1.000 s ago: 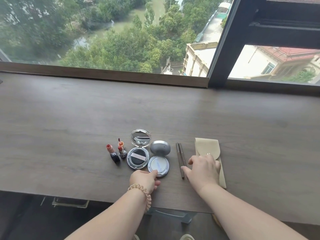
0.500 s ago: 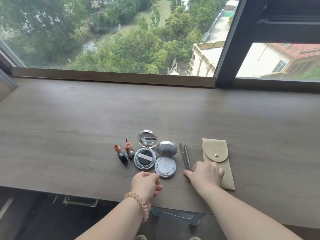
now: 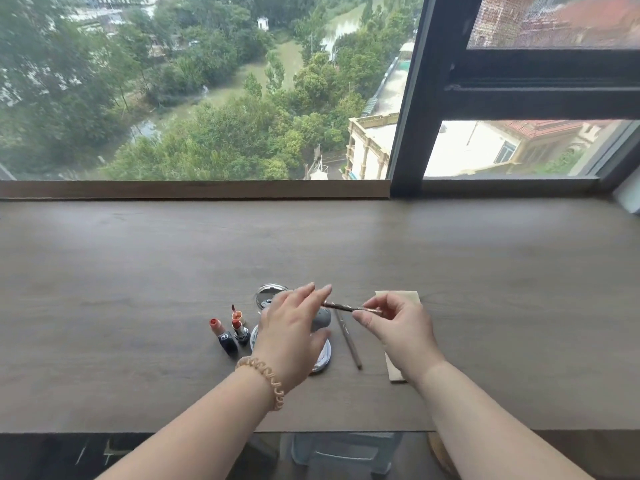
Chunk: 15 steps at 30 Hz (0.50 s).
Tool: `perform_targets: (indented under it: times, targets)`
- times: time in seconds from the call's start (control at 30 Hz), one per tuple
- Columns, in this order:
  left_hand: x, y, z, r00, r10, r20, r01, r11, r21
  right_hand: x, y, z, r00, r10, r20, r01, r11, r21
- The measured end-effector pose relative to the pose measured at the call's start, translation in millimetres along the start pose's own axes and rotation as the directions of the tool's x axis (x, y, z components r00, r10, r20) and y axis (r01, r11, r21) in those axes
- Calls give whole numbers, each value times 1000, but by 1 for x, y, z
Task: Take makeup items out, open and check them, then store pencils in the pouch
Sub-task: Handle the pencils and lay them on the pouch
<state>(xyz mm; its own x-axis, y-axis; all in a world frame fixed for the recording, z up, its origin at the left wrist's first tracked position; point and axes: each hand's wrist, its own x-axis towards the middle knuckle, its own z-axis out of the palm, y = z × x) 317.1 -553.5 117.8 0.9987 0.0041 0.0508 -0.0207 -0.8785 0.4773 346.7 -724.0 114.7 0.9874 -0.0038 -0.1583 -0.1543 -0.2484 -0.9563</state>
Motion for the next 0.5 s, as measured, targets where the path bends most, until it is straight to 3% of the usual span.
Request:
perform_targets:
  times: [0.1, 0.17, 0.33, 0.5]
  targets:
    - [6, 1, -7, 991, 37, -130, -34, 999, 23, -1, -17, -8, 993, -34, 109, 9, 974, 225]
    - [8, 3, -11, 978, 104, -182, -103, 995, 13, -3, -27, -13, 995, -56, 85, 24, 942, 336]
    - [8, 21, -19, 981, 185, -61, -193, 961, -200, -6, -40, -9, 999, 36, 10, -37, 902, 430]
    - [3, 34, -9, 954, 300, -16, -300, 948, -101, -10, -42, 4, 991, 130, 14, -121, 870, 478]
